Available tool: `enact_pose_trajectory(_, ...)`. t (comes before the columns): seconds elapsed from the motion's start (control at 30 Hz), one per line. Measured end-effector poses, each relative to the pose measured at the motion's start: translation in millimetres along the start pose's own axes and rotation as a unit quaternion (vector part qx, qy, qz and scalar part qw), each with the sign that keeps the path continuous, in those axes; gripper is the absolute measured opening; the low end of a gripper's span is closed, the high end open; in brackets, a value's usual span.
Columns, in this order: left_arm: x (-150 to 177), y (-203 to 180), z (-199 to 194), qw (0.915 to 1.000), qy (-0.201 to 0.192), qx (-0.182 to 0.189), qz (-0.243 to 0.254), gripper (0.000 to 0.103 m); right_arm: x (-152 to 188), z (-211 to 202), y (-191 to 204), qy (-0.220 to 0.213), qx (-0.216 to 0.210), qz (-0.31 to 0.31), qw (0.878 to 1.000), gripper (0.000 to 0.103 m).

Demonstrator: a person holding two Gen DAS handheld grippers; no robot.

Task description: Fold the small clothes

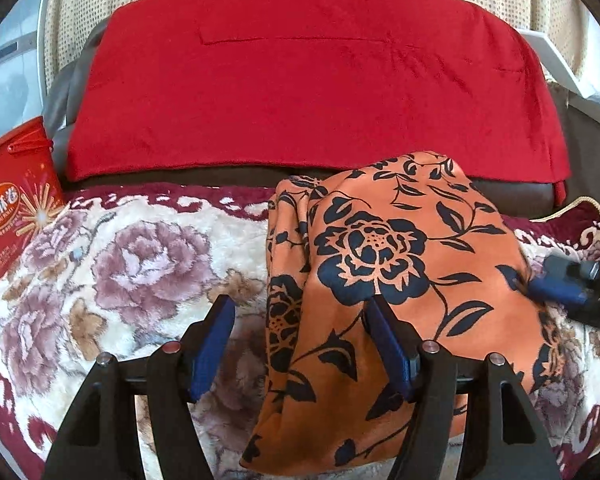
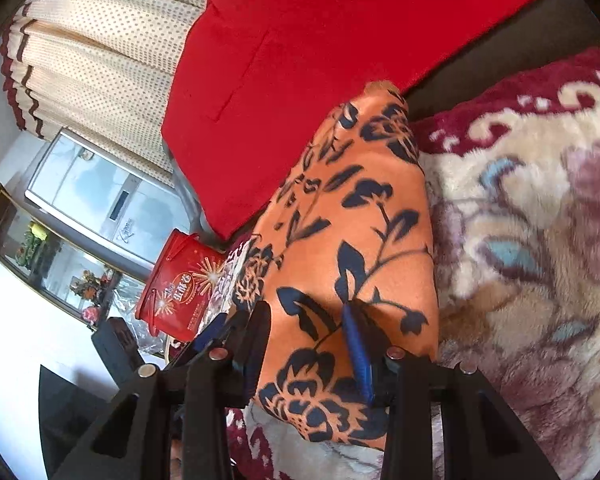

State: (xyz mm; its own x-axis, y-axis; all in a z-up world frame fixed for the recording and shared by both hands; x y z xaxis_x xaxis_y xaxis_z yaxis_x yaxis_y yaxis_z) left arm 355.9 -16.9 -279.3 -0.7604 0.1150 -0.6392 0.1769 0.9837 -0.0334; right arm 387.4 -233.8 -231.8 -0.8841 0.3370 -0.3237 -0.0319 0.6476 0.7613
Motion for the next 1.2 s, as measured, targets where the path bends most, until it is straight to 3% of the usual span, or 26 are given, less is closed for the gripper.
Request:
enact_pose_trajectory(0.1,1,1,-1,1.0,-0.001,-0.006,0.006,0.07,-21,-11,13,-0.036,0.034,-0.052,0.997,0.047)
enact_pose_trajectory(0.2,2,2,2,0.9999,0.0,-0.011,0.01,0.07,-41,-7,10,-0.048,0.03,-0.039,0.998,0.05)
enact_pose_trajectory(0.43,1,3,7,0.9998,-0.001,-0.017,0.014,0.072,-55,43,-26,-0.015,0.097,-0.017,0.995,0.051)
enact_pose_trajectory(0.57,1,5,6,0.9998,0.001,-0.02,0.011,0.072,-52,26,-12,-0.027,0.095,-0.03,0.995,0.051)
enact_pose_trajectory(0.67,2,5,3,0.9995,-0.002,-0.027,0.013,0.072,-42,10,-4,-0.036,0.069,-0.025,0.997,0.052)
enact_pose_trajectory(0.87,4,5,1,0.9992,-0.006,-0.035,0.016,0.073,-13,10,12,-0.009,0.066,-0.045,0.997,0.054)
enact_pose_trajectory(0.97,4,4,2,0.9991,-0.006,-0.04,0.015,0.074,-10,22,6,0.006,0.077,-0.049,0.996,0.054)
enact_pose_trajectory(1.2,4,4,4,0.9991,-0.003,-0.04,0.015,0.075,-15,6,11,-0.013,0.035,-0.024,0.999,0.055)
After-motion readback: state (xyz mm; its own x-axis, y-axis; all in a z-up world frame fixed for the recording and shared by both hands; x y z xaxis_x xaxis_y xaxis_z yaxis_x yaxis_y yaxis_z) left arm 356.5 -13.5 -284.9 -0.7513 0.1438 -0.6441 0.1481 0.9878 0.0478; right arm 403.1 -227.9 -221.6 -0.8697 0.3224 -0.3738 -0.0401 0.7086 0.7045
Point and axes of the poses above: each gripper's, at about its wrist camera, not at the fingertips, and z roughly the way its jaws point, y to its left, x to its underside, the point moved 8 cm from there along z, roughly the way its jaws point, and after that the axes turned 7 degrees about y, right-handed, at the moved point
